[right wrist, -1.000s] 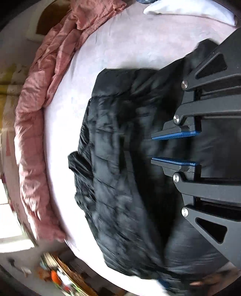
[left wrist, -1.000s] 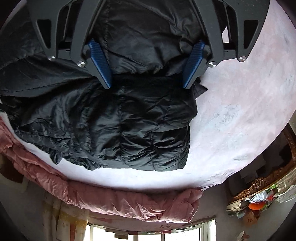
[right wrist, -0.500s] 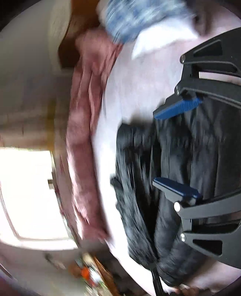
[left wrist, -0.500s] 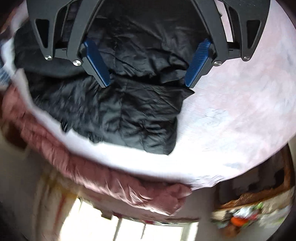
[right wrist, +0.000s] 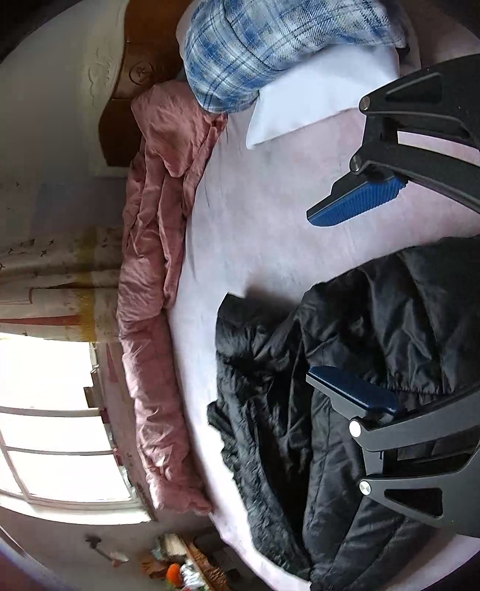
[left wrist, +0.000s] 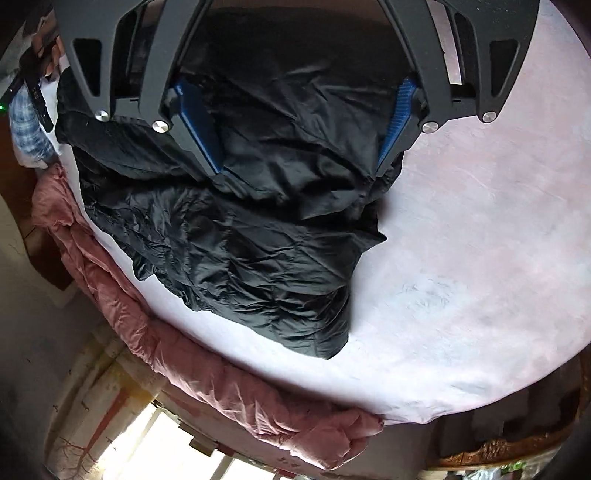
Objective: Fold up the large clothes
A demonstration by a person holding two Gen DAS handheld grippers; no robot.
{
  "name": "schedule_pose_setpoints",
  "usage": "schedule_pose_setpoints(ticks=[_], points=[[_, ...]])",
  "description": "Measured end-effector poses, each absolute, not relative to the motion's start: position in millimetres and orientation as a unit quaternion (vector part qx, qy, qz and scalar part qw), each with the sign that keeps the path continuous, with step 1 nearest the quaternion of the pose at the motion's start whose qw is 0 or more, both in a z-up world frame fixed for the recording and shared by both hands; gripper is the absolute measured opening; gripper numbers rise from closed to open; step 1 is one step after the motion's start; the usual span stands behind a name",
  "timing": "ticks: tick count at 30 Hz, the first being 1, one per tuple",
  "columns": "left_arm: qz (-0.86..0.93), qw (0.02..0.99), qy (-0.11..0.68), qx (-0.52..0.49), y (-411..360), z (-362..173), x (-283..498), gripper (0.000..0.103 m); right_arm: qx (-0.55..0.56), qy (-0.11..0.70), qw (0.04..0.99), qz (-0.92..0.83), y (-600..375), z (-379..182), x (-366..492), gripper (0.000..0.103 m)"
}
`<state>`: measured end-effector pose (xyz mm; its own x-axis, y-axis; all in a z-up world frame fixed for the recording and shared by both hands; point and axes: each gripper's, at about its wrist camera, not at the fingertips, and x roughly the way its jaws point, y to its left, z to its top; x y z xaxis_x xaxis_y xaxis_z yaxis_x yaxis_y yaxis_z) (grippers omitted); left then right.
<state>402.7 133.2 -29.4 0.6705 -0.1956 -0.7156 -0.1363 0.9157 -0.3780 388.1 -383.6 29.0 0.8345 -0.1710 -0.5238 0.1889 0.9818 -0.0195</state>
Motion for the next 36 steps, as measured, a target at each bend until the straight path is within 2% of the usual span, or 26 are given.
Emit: schedule_pose_setpoints(ticks=[1, 2, 3, 5, 11, 16, 18, 22, 26, 29, 33, 36], points=[[-0.013, 0.894, 0.403, -0.193, 130, -27, 402, 0.072, 0.015, 0.275, 0.956, -0.098, -383, 26, 389, 0.080], [-0.014, 0.897, 0.401, -0.185, 127, -25, 401, 0.052, 0.016, 0.279, 0.955, -0.100, -384, 24, 391, 0.080], [-0.017, 0.899, 0.400, -0.176, 123, -24, 402, 0.026, 0.019, 0.283, 0.954, -0.101, -385, 22, 392, 0.080], [-0.011, 0.903, 0.398, -0.159, 118, -23, 401, 0.006, 0.027, 0.288, 0.952, -0.101, -388, 21, 393, 0.080], [-0.047, 0.946, 0.303, -0.105, 100, 18, 370, 0.004, 0.058, 0.301, 0.947, -0.092, -402, 16, 399, 0.080], [-0.161, 0.971, 0.140, -0.104, 97, 55, 320, 0.003, 0.078, 0.317, 0.942, -0.076, -406, 10, 406, 0.080], [-0.173, 0.975, 0.099, -0.095, 97, 61, 307, 0.003, 0.071, 0.320, 0.942, -0.074, -403, 8, 407, 0.080], [-0.108, 0.978, 0.153, -0.092, 104, 54, 328, 0.003, 0.055, 0.324, 0.942, -0.072, -395, 5, 408, 0.080], [0.038, 0.949, 0.311, -0.032, 107, 19, 380, 0.005, 0.061, 0.333, 0.938, -0.070, -397, 2, 411, 0.080], [0.038, 0.907, 0.409, -0.091, 125, -18, 412, 0.006, 0.068, 0.341, 0.935, -0.063, -399, -1, 413, 0.080], [0.092, 0.896, 0.433, -0.025, 118, -41, 423, 0.012, 0.062, 0.337, 0.937, -0.065, -396, 0, 412, 0.080], [0.094, 0.902, 0.421, -0.022, 113, -40, 420, 0.011, 0.060, 0.331, 0.939, -0.068, -397, 2, 411, 0.080]])
